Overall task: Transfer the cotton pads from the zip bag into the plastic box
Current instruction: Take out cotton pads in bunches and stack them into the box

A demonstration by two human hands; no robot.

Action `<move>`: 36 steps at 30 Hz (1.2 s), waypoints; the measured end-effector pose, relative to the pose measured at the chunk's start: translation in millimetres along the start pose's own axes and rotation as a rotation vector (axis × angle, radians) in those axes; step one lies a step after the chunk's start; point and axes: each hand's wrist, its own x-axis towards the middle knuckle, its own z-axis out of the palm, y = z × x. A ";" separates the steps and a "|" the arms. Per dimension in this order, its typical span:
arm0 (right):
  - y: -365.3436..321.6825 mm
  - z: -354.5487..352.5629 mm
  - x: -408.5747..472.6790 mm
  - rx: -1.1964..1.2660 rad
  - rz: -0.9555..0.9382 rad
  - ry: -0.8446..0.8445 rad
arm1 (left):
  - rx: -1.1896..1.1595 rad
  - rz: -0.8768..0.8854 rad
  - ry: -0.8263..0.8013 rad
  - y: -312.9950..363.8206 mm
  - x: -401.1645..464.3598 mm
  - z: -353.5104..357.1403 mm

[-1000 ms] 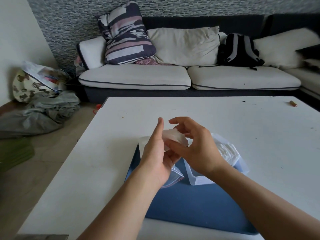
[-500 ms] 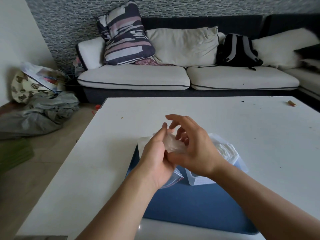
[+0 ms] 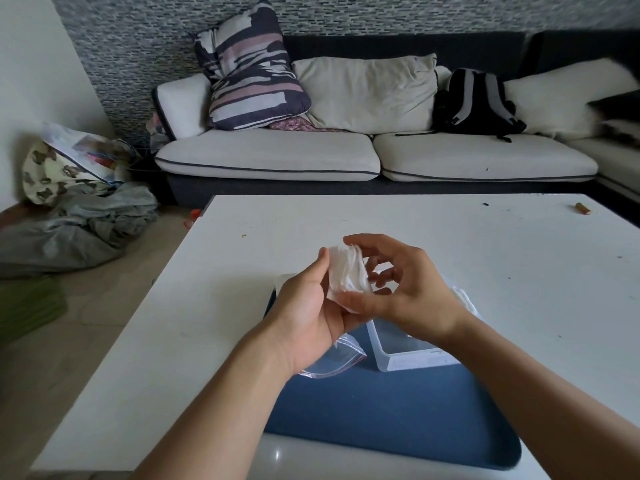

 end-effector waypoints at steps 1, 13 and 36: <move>1.2 -0.6 0.3 -0.002 -0.003 0.007 | 0.004 0.003 0.001 0.4 0.1 -1.2; 10.3 7.0 -0.6 -0.316 -0.112 0.005 | -0.037 0.030 0.060 0.0 3.5 -3.1; 10.5 4.3 1.7 -0.139 -0.075 0.024 | -0.072 0.071 0.176 -0.6 6.8 1.5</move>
